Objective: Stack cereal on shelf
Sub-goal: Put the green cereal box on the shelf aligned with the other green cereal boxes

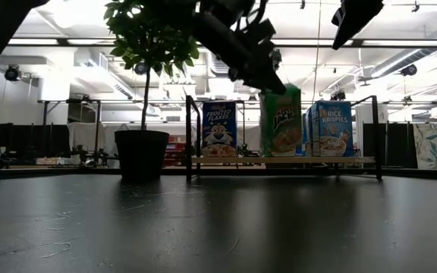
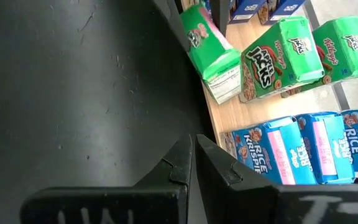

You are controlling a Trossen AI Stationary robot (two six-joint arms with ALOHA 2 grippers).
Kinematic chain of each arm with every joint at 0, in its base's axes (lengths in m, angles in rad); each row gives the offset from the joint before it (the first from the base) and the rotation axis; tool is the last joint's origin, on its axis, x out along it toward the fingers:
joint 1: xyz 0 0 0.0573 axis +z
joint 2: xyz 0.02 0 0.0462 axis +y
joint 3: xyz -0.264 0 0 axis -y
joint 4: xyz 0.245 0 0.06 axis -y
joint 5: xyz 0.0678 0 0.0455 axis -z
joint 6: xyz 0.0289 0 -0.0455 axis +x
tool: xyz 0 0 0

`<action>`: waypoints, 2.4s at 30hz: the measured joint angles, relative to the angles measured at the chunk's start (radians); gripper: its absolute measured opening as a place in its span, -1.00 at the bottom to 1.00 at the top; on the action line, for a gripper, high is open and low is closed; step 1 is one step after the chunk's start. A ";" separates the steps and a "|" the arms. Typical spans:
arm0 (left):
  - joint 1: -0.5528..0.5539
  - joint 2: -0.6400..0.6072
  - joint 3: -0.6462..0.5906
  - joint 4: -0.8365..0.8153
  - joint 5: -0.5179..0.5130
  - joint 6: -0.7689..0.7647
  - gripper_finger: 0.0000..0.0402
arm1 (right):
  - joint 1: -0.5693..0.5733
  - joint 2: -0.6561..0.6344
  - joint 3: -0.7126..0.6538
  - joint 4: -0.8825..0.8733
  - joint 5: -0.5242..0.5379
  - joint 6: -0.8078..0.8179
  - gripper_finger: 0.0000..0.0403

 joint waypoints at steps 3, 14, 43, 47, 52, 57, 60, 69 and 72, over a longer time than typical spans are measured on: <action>0.005 0.011 0.000 0.000 0.000 -0.002 -0.29 | 0.000 0.000 0.000 0.000 0.000 0.000 -0.94; 0.020 0.022 0.000 0.070 0.003 -0.010 -0.29 | 0.000 0.000 0.000 0.000 0.000 0.000 -0.94; 0.029 0.022 -0.013 0.063 0.016 -0.046 -0.29 | 0.000 0.000 0.000 0.000 0.001 0.000 -0.94; 0.034 0.022 -0.013 0.069 0.016 -0.044 -0.29 | 0.000 0.000 0.000 0.000 0.001 0.001 -0.94; 0.040 0.027 -0.013 0.069 0.016 -0.048 -0.29 | 0.000 0.000 0.000 0.000 0.001 0.001 -0.94; 0.042 0.034 -0.013 0.071 0.017 -0.050 -0.29 | 0.000 0.000 0.000 0.000 0.002 0.001 -0.94; 0.042 0.034 -0.013 0.072 0.017 -0.052 -0.29 | 0.000 0.000 0.000 0.000 0.002 0.001 -0.94; 0.044 0.035 -0.012 0.072 0.016 -0.069 -0.06 | 0.000 0.000 0.000 0.000 0.006 0.001 -0.94; 0.047 0.035 -0.012 0.071 0.010 -0.069 0.04 | 0.000 0.000 0.000 0.000 0.008 0.001 -0.94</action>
